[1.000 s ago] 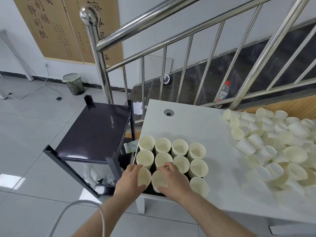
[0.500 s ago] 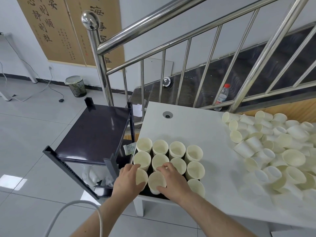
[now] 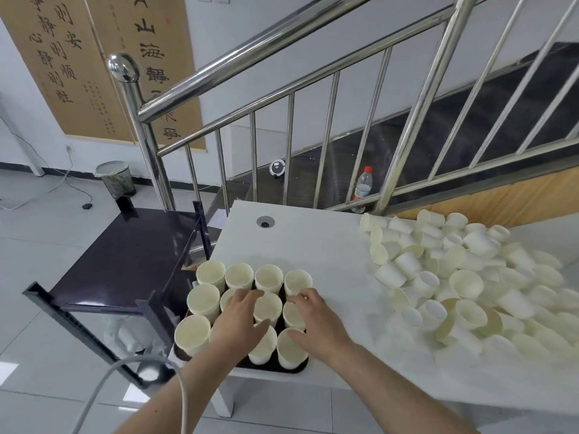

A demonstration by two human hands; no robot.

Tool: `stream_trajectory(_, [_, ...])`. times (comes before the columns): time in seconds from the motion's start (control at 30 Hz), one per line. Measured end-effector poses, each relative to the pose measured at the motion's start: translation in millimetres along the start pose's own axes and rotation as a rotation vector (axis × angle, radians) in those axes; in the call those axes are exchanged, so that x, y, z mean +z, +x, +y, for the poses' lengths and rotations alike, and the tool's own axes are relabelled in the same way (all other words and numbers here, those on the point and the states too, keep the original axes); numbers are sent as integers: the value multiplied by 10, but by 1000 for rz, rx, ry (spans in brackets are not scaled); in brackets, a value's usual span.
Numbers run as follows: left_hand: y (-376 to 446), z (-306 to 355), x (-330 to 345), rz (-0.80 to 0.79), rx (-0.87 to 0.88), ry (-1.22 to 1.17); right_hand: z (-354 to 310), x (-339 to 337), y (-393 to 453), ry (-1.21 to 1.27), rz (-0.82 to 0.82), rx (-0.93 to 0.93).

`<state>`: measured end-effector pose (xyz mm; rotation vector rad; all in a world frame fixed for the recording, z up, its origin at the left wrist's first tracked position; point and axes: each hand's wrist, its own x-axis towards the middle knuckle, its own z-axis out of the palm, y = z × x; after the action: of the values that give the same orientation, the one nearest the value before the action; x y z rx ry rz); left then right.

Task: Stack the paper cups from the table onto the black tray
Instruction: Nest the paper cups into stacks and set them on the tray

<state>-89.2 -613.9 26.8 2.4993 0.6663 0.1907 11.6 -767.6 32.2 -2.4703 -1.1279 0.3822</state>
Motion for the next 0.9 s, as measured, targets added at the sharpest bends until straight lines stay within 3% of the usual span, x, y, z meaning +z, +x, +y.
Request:
stream_trajectory(0.43, [117, 1388, 796, -58, 163, -32, 1332, -729, -651, -28, 107, 131])
stream_trajectory(0.9, [1093, 1857, 1204, -116, 170, -47, 2144, -1067, -85, -56, 112, 274])
